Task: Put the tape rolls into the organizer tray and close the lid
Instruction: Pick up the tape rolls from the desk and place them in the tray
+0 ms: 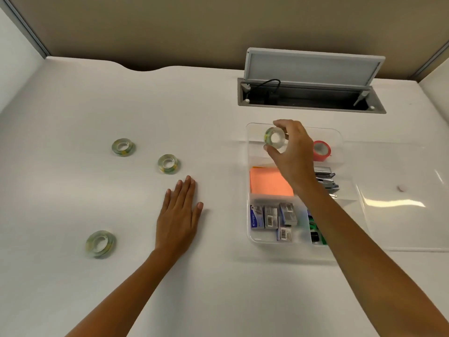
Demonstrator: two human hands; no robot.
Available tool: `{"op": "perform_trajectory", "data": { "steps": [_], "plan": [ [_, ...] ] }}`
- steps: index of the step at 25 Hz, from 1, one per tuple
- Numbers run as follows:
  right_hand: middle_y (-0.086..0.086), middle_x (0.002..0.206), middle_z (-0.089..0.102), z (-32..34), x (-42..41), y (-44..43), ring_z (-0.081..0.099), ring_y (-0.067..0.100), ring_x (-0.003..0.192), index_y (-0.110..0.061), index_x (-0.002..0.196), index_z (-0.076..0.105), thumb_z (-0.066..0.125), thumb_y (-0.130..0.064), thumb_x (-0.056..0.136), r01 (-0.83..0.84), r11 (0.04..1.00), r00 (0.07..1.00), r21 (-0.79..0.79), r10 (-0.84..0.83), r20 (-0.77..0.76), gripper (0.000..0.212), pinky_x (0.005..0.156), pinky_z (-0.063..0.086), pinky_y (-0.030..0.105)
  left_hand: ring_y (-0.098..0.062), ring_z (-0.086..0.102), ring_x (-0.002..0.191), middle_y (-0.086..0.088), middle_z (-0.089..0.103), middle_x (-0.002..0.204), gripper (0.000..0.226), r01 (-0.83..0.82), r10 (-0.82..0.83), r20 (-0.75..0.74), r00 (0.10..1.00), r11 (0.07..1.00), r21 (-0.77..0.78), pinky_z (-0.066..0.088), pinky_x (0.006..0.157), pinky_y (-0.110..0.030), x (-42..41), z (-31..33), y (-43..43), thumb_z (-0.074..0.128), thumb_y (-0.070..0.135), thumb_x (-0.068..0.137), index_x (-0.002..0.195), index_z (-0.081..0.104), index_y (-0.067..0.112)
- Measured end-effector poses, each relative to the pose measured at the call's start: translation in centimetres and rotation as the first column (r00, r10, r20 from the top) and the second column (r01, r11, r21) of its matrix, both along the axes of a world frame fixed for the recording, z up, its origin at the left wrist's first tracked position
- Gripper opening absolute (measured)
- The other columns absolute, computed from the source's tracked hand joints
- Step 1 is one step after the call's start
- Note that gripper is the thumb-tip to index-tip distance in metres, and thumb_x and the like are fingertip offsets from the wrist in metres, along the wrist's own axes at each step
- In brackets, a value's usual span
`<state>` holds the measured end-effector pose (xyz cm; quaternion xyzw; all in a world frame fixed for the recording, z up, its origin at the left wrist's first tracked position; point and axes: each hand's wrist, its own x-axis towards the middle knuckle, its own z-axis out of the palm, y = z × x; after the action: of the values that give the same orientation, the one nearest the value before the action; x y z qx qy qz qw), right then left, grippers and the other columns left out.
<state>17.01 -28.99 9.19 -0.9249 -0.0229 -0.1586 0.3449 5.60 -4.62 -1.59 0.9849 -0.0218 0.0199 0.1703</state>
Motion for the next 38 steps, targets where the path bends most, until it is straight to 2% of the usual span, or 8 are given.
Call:
{"op": "perform_trajectory", "data": {
  "steps": [7, 12, 16, 19, 25, 31, 35, 38],
  "plan": [
    [0.013, 0.115, 0.067, -1.1, 6.5, -2.9, 0.060, 0.028, 0.102, -0.008, 0.113, 0.063, 0.083, -0.021, 0.068, -0.255, 0.878, 0.940, -0.405, 0.127, -0.316, 0.051, 0.082, 0.044, 0.031, -0.007, 0.000, 0.147, 0.008, 0.007, 0.160, 0.060, -0.013, 0.013, -0.022, 1.000, 1.000, -0.010, 0.000, 0.120, -0.029, 0.0, 0.2, -0.2, 0.013, 0.046, 0.097, 0.152, 0.009, 0.021],
    [0.013, 0.114, 0.066, -1.6, 7.7, -2.8, 0.062, 0.029, 0.098, -0.008, 0.111, 0.065, 0.081, -0.020, 0.070, -0.394, 0.676, 0.911, -0.623, 0.200, -0.360, 0.046, 0.088, 0.042, 0.038, -0.008, 0.002, 0.147, 0.007, 0.009, 0.160, 0.060, -0.021, 0.020, -0.023, 1.000, 1.000, -0.015, -0.001, 0.120, -0.028, 0.0, 0.3, -0.3, 0.013, 0.046, 0.098, 0.152, 0.011, 0.020],
    [0.009, 0.103, 0.068, -2.5, 7.8, -2.7, 0.062, 0.026, 0.091, -0.009, 0.102, 0.067, 0.073, -0.019, 0.079, -0.383, 0.474, 0.924, -0.793, 0.200, -0.327, 0.026, 0.091, 0.030, 0.041, -0.008, 0.003, 0.148, 0.008, 0.009, 0.160, 0.060, -0.021, 0.021, -0.024, 0.999, 1.000, -0.022, 0.000, 0.120, -0.028, 0.0, 0.3, -0.3, 0.012, 0.046, 0.098, 0.152, 0.011, 0.021],
    [0.009, 0.097, 0.070, -2.9, 7.8, -2.6, 0.062, 0.026, 0.088, -0.009, 0.099, 0.067, 0.069, -0.019, 0.082, -0.362, 0.408, 0.931, -0.838, 0.214, -0.297, 0.020, 0.089, 0.032, 0.041, -0.007, 0.002, 0.147, 0.008, 0.008, 0.160, 0.060, -0.023, 0.022, -0.030, 0.999, 1.000, -0.019, 0.001, 0.120, -0.029, 0.1, 0.3, -0.3, 0.010, 0.047, 0.097, 0.152, 0.011, 0.021],
    [0.009, 0.101, 0.071, -2.5, 7.2, -2.8, 0.062, 0.027, 0.090, -0.011, 0.102, 0.066, 0.073, -0.026, 0.080, -0.331, 0.478, 0.943, -0.813, 0.197, -0.268, 0.028, 0.088, 0.033, 0.041, -0.005, 0.000, 0.147, 0.009, 0.007, 0.160, 0.059, -0.027, 0.025, -0.039, 0.999, 0.999, -0.040, 0.001, 0.120, -0.029, 0.0, 0.5, -0.3, 0.012, 0.045, 0.098, 0.152, 0.011, 0.022],
    [0.011, 0.097, 0.068, 0.8, 2.6, 1.1, 0.061, 0.029, 0.092, -0.009, 0.096, 0.068, 0.076, -0.011, 0.074, -0.299, 0.852, 0.950, -0.430, 0.310, -0.047, 0.023, 0.079, 0.044, 0.036, -0.008, 0.000, 0.147, 0.007, 0.007, 0.160, 0.063, -0.004, 0.004, -0.028, 1.000, 1.000, -0.027, -0.002, 0.120, -0.029, 0.0, 0.4, -0.2, 0.009, 0.049, 0.096, 0.152, 0.011, 0.020],
    [0.007, 0.100, 0.064, 0.6, -0.5, 6.2, 0.058, 0.025, 0.095, -0.011, 0.102, 0.065, 0.072, -0.012, 0.077, -0.400, 0.888, 0.916, -0.225, 0.396, -0.066, 0.026, 0.074, 0.051, 0.036, -0.009, 0.004, 0.147, 0.001, 0.019, 0.159, 0.068, -0.109, 0.105, -0.033, 0.994, 0.977, -0.185, -0.006, 0.120, -0.030, 0.0, 1.0, 0.2, 0.010, 0.052, 0.094, 0.150, 0.021, 0.015],
    [0.006, 0.109, 0.063, -0.9, -1.7, 10.4, 0.058, 0.024, 0.103, -0.012, 0.111, 0.063, 0.071, -0.013, 0.078, -0.447, 0.879, 0.894, -0.166, 0.432, -0.119, 0.034, 0.079, 0.053, 0.039, -0.015, 0.007, 0.148, -0.005, 0.019, 0.159, 0.069, -0.198, 0.200, -0.001, 0.980, 0.969, -0.147, -0.003, 0.120, -0.032, -0.3, 1.2, 2.1, 0.012, 0.050, 0.094, 0.150, 0.022, 0.011]
  ]
}}
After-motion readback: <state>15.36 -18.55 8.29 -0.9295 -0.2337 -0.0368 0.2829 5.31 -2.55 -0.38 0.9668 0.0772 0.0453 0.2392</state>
